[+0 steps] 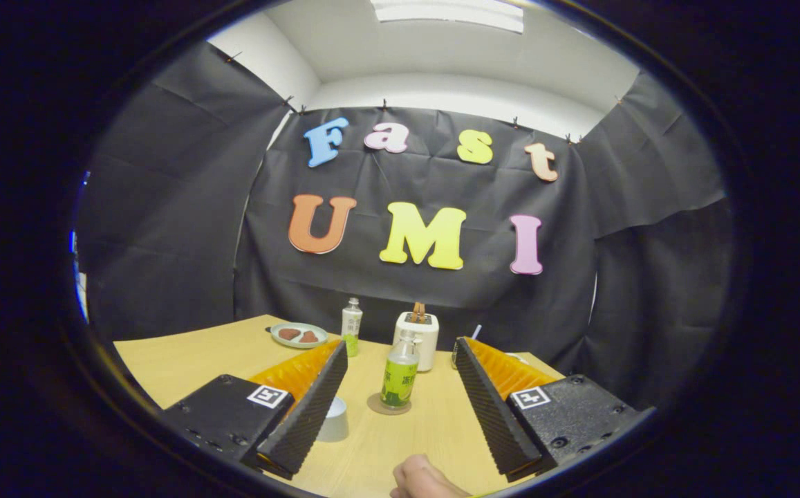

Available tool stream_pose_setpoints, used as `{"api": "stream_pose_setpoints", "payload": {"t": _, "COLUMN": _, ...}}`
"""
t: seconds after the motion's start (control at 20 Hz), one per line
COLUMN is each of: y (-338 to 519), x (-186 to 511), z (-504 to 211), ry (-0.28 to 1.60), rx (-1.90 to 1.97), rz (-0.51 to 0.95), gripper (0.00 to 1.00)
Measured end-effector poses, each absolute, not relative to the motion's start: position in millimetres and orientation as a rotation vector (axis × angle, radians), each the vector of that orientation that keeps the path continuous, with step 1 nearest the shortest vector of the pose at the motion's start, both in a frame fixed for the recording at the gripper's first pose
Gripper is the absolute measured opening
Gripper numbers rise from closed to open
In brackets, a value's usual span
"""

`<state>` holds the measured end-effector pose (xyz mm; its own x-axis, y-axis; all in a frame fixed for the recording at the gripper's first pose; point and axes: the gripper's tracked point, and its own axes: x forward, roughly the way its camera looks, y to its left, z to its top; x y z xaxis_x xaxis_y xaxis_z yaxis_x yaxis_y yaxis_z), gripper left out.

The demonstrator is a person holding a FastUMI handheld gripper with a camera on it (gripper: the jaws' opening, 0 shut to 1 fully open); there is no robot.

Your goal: Take the bottle from table, then pour the juice into the cup, finally place the bottle on the coaster

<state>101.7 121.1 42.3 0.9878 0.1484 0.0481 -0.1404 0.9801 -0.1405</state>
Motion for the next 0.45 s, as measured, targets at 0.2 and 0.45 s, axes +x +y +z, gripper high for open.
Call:
{"api": "stream_pose_setpoints", "payload": {"t": 0.2, "y": 96, "x": 58, "z": 35, "ry": -0.057, "rx": -0.119, "rz": 0.149, "gripper": 1.0}}
{"api": "stream_pose_setpoints", "payload": {"t": 0.45, "y": 69, "x": 17, "z": 23, "ry": -0.04, "rx": -0.085, "rz": 0.128, "gripper": 1.0}}
